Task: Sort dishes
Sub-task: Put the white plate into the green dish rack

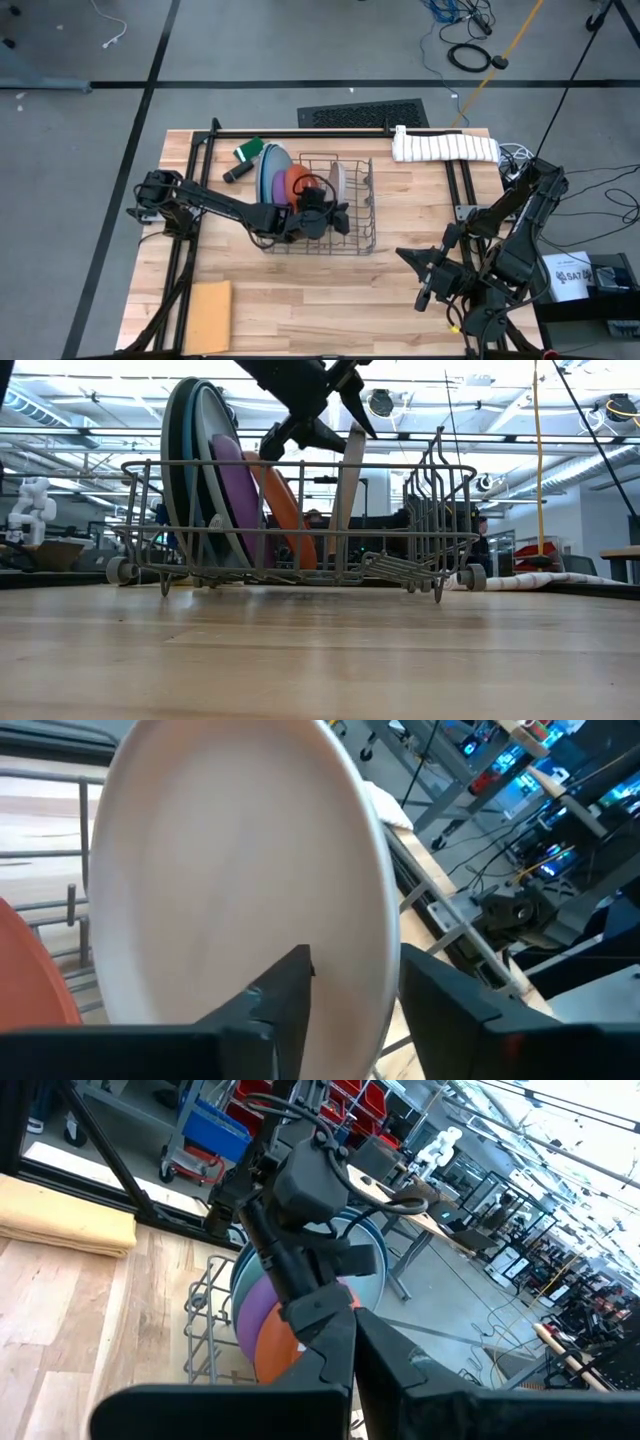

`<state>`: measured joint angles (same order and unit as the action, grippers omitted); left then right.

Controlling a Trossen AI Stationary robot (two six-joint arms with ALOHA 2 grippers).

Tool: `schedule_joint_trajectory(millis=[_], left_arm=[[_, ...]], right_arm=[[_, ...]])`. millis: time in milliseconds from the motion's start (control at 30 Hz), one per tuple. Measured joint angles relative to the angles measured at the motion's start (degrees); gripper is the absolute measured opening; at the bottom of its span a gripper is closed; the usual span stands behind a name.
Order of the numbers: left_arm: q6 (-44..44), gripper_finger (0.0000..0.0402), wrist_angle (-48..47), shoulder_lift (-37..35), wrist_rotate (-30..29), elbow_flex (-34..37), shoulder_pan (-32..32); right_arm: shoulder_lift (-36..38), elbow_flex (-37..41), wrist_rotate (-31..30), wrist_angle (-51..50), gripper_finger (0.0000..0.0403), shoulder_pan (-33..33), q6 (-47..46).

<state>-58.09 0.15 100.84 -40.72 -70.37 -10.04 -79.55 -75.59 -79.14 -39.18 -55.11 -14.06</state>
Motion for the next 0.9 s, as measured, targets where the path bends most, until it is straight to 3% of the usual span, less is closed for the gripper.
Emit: schedule_joint_trajectory(millis=[600,900], left_arm=[[6.4,0.0157,4.2,-3.9,-0.4,0.0,-0.3],[9.5,0.0157,3.4,-6.5,-4.6,-0.1,-0.6]], right_arm=[[0.0,0.0,0.0,0.0,0.0,0.0,0.0],[0.0,0.0,0.0,-0.1,0.0,0.0,0.0]])
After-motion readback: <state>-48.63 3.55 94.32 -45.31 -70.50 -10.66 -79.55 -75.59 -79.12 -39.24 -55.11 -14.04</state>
